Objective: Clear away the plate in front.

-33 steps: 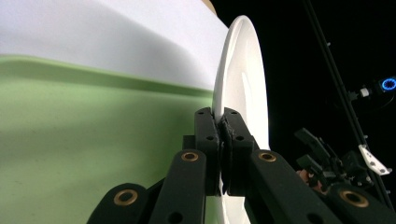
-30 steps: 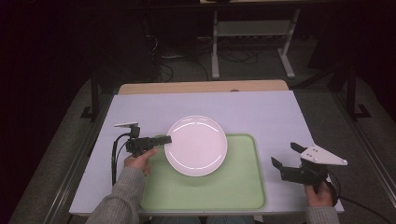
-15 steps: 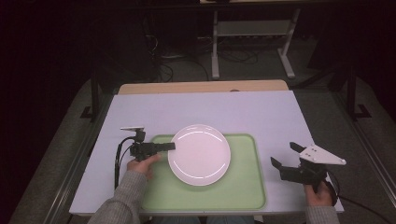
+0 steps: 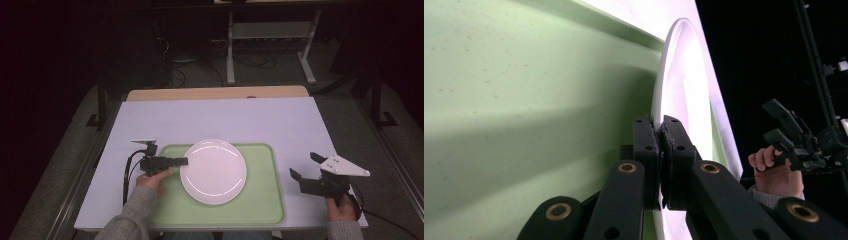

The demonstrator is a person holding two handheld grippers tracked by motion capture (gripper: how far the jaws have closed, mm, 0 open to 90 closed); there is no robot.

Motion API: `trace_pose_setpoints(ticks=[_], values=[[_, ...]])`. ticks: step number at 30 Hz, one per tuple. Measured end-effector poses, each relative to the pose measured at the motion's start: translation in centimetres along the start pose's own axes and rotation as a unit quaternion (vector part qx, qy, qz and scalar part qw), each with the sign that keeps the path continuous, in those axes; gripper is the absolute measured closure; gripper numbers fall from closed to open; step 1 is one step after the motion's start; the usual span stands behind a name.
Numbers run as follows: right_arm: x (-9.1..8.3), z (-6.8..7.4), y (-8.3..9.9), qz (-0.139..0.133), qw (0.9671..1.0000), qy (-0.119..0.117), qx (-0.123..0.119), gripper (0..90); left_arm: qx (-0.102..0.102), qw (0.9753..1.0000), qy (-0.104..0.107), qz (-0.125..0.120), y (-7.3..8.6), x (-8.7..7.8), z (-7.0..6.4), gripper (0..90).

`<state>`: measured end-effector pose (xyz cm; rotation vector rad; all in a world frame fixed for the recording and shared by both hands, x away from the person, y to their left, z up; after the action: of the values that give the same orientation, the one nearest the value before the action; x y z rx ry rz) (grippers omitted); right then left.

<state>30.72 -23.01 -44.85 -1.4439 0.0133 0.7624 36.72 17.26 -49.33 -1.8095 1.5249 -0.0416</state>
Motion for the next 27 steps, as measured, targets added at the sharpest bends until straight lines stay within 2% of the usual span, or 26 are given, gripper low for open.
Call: trace_pose_setpoints(ticks=[12, 27], values=[[0.1, 0.1, 0.1, 0.004, 1.0000, -0.001, -0.004, 13.5, 0.002, 0.9997, -0.021, 0.013, 0.6, -0.1, -0.1, 86.5], [0.0, 0.1, 0.2, 0.005, 1.0000, -0.001, -0.004, 13.5, 0.006, 0.9991, -0.028, 0.032, 1.3, 0.0, -0.2, 84.8]])
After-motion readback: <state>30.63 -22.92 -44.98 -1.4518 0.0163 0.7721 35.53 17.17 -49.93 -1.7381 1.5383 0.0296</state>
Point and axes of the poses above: each handheld gripper's, and its own axes: x roughly forward along the jaws, y roughly out of its underside, z roughly to its left, the point moved 8 cm from there along x, roughly forward along the jaws, and after that the axes turned 15 degrees about x, right-handed, at the moved point
